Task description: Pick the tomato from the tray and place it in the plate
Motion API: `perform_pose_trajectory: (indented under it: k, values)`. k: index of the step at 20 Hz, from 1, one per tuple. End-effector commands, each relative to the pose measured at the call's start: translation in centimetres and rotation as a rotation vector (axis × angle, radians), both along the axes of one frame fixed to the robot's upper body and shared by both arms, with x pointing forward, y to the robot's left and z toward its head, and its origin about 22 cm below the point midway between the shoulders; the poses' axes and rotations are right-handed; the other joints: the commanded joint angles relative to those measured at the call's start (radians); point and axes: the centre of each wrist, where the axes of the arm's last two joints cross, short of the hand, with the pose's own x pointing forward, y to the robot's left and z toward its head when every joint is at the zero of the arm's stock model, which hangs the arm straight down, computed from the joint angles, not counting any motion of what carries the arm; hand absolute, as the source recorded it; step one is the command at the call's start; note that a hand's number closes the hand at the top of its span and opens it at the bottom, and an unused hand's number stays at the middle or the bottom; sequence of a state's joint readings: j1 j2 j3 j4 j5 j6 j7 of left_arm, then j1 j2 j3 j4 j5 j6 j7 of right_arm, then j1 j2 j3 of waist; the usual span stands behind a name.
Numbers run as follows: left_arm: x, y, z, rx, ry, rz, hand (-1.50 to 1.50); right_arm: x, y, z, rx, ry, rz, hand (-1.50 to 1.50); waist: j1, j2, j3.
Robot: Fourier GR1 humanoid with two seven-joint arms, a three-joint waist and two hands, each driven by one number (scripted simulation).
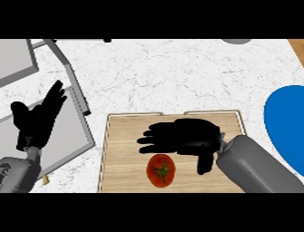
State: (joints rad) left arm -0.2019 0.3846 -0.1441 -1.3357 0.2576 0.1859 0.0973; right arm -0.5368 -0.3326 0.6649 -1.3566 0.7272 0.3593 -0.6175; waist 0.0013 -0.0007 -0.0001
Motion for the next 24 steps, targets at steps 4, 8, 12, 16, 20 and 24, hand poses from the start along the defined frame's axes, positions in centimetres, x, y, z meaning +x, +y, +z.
perform_pose_trajectory:
  k: [4, 8, 12, 16, 20, 24]
  values:
    - [0.5, 1.0, -0.4, 0.018, 0.009, -0.003, 0.00, -1.5, 0.5, -0.8, -0.062, -0.019, 0.002, -1.50, -0.002, 0.001, 0.000]
    - [-0.2, 0.7, -0.2, 0.024, 0.010, 0.009, 0.00, -0.4, 3.9, 1.6, -0.065, -0.067, -0.025, -1.50, 0.001, 0.001, 0.000]
    - [1.3, -0.3, 0.1, -0.003, 0.001, 0.008, 0.00, -0.9, 3.2, -1.7, -0.074, -0.064, -0.024, -1.50, -0.001, 0.002, 0.000]
    - [-1.4, -0.3, 0.3, -0.003, -0.019, 0.011, 0.00, -3.1, 4.0, -3.6, -0.097, -0.102, -0.026, -1.50, 0.003, 0.000, 0.000]
    - [-1.2, 1.5, 0.1, -0.008, -0.005, -0.004, 0.00, -1.8, 4.6, -1.6, -0.186, -0.101, 0.047, 1.50, 0.003, 0.000, 0.000]
    - [0.2, 1.7, -0.5, -0.002, -0.008, -0.005, 0.00, -2.9, 6.1, -3.9, -0.161, -0.124, 0.153, 1.50, 0.002, 0.002, 0.000]
